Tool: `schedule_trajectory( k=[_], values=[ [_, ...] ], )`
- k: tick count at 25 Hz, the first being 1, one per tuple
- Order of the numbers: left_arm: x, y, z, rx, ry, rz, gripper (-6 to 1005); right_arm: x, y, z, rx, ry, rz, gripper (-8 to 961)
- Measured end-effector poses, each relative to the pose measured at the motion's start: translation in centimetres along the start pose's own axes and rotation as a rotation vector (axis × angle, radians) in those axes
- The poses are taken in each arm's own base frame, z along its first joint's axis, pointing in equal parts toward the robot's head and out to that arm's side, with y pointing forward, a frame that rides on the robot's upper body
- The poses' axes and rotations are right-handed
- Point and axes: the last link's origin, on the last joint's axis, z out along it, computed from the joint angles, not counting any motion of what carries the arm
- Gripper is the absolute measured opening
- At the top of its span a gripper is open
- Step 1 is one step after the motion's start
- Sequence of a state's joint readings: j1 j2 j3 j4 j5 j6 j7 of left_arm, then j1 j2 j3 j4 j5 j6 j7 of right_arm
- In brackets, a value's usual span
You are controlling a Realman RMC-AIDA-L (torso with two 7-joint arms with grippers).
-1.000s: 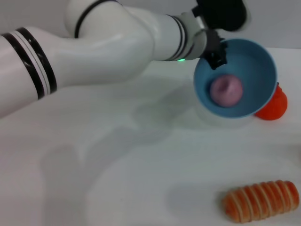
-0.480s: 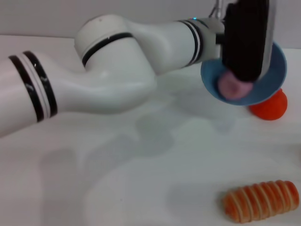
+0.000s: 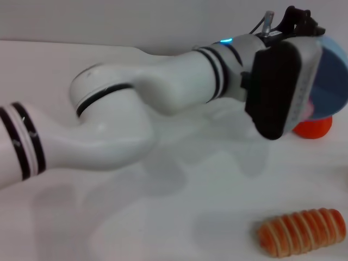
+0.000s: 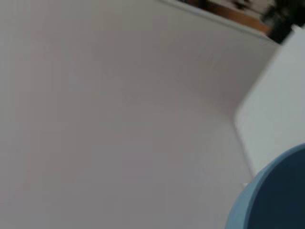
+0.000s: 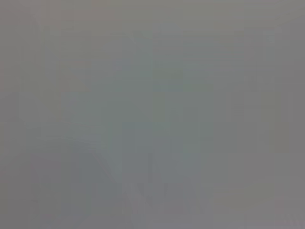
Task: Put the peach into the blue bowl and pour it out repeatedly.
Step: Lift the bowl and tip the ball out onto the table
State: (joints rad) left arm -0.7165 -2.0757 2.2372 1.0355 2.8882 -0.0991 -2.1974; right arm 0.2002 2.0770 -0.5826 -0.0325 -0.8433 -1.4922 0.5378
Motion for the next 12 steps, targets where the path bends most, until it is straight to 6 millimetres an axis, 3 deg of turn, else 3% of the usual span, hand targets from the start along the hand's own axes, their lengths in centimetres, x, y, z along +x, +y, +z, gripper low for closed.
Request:
schedule_trajectory(
  k=[4, 12],
  values=[
    [0.0, 0.4, -1.0, 0.092, 0.047, 0.033, -1, -0.1, -0.3, 0.0, 0.018, -0.003, 0.001, 662],
    [0.1, 1.7, -1.3, 0.069, 0.053, 0.062, -2, 0.1, -0.2, 0.4, 0.02, 0.006, 0.003, 662]
  ],
)
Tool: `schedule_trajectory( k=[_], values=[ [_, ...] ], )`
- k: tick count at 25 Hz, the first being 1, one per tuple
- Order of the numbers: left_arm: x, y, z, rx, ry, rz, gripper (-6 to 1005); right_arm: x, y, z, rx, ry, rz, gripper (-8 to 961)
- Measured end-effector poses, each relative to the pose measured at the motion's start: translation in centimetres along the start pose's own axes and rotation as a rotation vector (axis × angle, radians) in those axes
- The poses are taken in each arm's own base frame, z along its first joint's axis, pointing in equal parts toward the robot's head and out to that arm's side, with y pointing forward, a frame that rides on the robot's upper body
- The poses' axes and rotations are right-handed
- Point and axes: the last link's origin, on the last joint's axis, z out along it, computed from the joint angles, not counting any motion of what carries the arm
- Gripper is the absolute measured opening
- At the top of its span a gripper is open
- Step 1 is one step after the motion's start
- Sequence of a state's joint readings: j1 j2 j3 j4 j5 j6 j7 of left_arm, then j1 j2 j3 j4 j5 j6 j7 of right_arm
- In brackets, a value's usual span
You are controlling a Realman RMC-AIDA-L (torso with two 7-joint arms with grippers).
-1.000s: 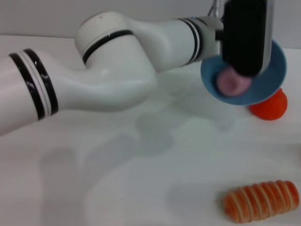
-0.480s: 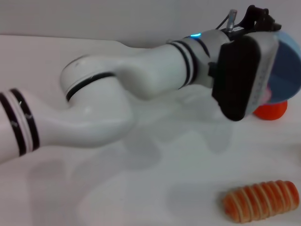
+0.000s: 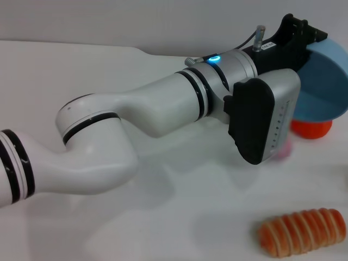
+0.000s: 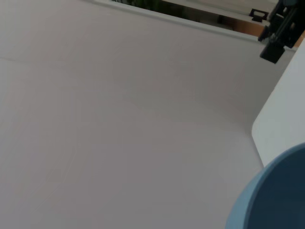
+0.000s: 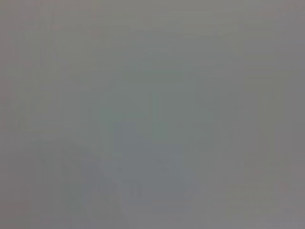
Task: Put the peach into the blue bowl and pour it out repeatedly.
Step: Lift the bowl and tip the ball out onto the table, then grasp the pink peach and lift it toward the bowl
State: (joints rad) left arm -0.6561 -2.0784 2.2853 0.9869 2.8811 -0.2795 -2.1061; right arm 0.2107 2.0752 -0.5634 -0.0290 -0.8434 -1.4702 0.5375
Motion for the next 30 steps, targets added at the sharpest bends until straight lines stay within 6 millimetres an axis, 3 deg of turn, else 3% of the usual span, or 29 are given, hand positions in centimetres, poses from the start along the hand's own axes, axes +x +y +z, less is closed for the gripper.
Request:
schedule_trajectory(
  k=[5, 9, 13, 16, 21, 24, 28, 29, 30],
  values=[
    [0.0, 0.0, 0.0, 0.003, 0.0, -0.021, -2, 0.1, 0.0, 0.1, 0.001, 0.003, 0.012, 661],
    [-1.2, -1.2, 0.2, 0.051, -0.06, -0.265, -2, 0.4, 0.0, 0.4, 0.002, 0.032, 0.135, 661],
    [-4.3, -2.4, 0.6, 0.07, -0.19, -0.605, -1, 0.3, -0.1, 1.3, -0.09, 0.121, 0.298, 661],
    [-8.2, -2.8, 0.5, 0.028, -0.334, -0.88, -1, -0.6, -0.1, 2.0, -0.211, 0.235, 0.378, 660],
    [-12.9, -2.3, -1.0, -0.045, -0.507, -1.206, -1, -1.9, 0.1, 3.6, -0.359, 0.572, 0.46, 660],
    [-13.9, -2.2, -1.6, -0.063, -0.546, -1.307, -1, -2.0, 1.5, 5.0, -0.428, 0.756, 0.423, 660],
    [-15.0, -2.4, -2.6, -0.057, -0.581, -1.446, -1, -0.7, 4.7, 6.6, -0.52, 1.02, 0.37, 659],
    [-15.1, -2.3, -2.8, -0.057, -0.586, -1.454, -1, 0.1, 6.3, 7.2, -0.556, 1.121, 0.332, 659],
    [-15.2, -2.2, -2.9, -0.059, -0.591, -1.459, -1, 0.1, 6.3, 7.2, -0.556, 1.121, 0.332, 659]
  ],
)
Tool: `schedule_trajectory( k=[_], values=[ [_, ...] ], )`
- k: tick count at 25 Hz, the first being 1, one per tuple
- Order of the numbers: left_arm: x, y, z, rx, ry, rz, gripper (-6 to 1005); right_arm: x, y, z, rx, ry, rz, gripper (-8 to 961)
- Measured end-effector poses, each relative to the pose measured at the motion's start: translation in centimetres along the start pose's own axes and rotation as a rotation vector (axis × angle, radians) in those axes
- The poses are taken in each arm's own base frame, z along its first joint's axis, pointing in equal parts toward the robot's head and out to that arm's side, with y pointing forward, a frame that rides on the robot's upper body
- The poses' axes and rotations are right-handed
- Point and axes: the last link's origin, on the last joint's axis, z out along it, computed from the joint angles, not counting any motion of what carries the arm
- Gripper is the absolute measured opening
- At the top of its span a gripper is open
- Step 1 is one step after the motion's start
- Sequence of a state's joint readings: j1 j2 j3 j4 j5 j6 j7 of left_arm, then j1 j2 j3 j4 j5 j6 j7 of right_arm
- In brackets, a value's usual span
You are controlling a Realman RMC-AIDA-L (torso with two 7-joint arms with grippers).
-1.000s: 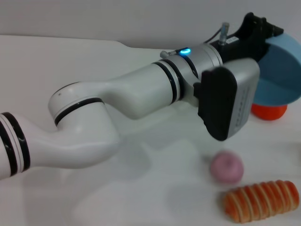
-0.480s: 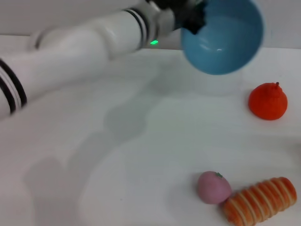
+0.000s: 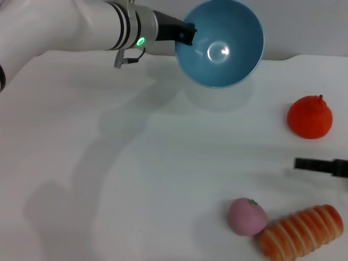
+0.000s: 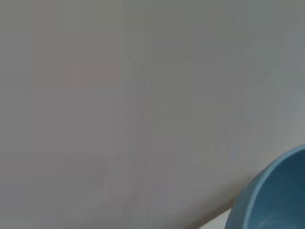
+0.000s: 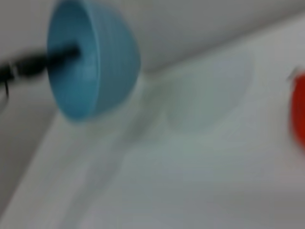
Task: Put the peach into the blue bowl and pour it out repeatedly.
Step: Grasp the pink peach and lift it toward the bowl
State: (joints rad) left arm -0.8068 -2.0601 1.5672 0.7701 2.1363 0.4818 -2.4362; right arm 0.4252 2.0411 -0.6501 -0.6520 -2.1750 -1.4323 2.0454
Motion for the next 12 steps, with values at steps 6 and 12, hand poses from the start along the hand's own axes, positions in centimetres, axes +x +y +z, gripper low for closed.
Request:
schedule_trajectory(
  k=[6, 12],
  values=[
    [-1.0, 0.2, 0.2, 0.005, -0.019, 0.028, -1, 0.0, 2.3, 3.6, -0.059, 0.165, -0.055, 658],
    [-1.1, 0.4, 0.3, 0.004, -0.021, 0.029, -2, 1.1, 3.6, 5.7, -0.098, 0.286, -0.085, 656]
  ],
)
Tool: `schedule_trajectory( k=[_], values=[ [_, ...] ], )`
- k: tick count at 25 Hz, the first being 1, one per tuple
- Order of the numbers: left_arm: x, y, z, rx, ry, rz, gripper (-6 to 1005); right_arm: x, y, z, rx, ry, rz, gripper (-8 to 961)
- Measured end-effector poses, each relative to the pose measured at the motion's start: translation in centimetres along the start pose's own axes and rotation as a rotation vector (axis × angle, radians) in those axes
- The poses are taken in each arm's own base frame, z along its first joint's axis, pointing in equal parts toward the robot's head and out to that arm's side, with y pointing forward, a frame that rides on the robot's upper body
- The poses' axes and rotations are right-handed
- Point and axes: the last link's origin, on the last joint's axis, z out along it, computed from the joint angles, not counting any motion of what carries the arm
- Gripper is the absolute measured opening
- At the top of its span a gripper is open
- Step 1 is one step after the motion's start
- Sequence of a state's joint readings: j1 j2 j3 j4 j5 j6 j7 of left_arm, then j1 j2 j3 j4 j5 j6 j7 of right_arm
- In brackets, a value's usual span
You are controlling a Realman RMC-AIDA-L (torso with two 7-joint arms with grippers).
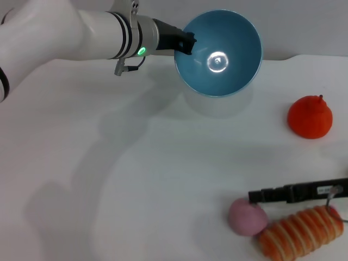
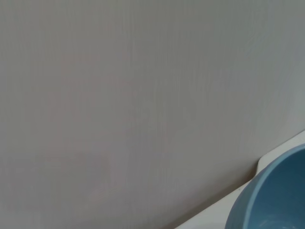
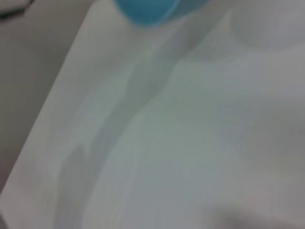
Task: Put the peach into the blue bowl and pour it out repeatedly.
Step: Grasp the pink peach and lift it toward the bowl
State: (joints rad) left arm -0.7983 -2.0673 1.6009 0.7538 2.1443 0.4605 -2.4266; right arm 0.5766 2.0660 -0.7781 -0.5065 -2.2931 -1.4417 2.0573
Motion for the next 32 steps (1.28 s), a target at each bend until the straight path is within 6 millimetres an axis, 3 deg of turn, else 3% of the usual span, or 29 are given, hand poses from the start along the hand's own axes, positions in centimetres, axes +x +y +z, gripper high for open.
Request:
schedule_trajectory(
  k=[16, 27, 32],
  values=[
    [-0.4, 0.2, 0.1, -0.002, -0.007, 0.004, -2, 1.2, 0.3, 2.1, 0.015, 0.139, 0.019, 652],
    [-0.6, 0.3, 0.1, 0.002, -0.01, 0.013, -2, 0.6, 0.2, 1.8, 0.037, 0.121, -0.003, 416],
    [-0.6, 0.2, 0.1, 0.004, -0.007, 0.014, -1, -0.3, 0.3, 1.6, 0.043, 0.085, -0.04, 185]
  ],
)
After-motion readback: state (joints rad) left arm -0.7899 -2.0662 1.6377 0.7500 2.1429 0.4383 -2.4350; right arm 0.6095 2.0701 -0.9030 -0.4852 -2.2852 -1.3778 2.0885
